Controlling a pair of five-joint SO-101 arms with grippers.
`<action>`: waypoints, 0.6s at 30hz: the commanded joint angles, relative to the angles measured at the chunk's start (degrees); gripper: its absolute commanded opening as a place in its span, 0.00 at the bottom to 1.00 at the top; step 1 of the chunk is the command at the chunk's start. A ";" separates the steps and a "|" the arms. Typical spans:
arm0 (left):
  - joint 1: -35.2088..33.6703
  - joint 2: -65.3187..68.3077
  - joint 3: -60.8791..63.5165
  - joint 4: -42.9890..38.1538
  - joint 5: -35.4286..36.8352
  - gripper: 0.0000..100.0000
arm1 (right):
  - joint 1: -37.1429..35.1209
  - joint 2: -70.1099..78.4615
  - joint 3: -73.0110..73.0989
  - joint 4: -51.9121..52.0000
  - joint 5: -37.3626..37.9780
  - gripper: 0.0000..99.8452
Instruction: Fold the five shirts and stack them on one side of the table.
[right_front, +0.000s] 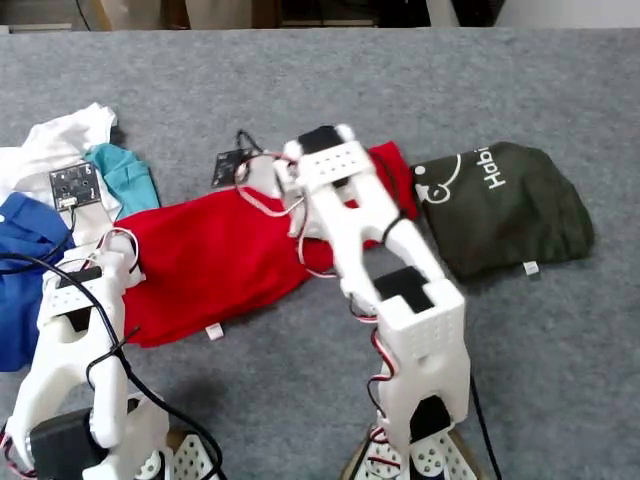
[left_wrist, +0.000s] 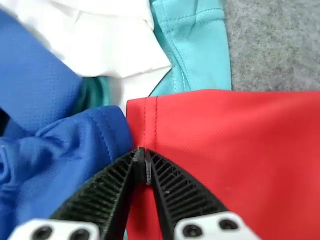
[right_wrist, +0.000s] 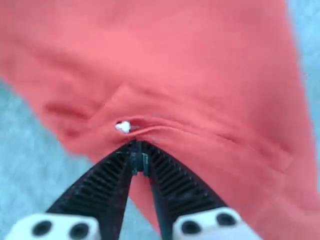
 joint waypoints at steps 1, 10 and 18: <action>0.00 -6.11 -3.52 7.03 0.35 0.02 | 4.44 -9.01 -6.02 4.22 -1.67 0.00; 0.18 -31.87 -12.48 41.58 3.96 0.17 | 7.34 -26.42 -8.31 6.95 -3.52 0.00; -2.73 -28.88 -3.96 43.43 3.96 0.18 | 9.19 -31.87 2.86 9.49 -3.52 0.00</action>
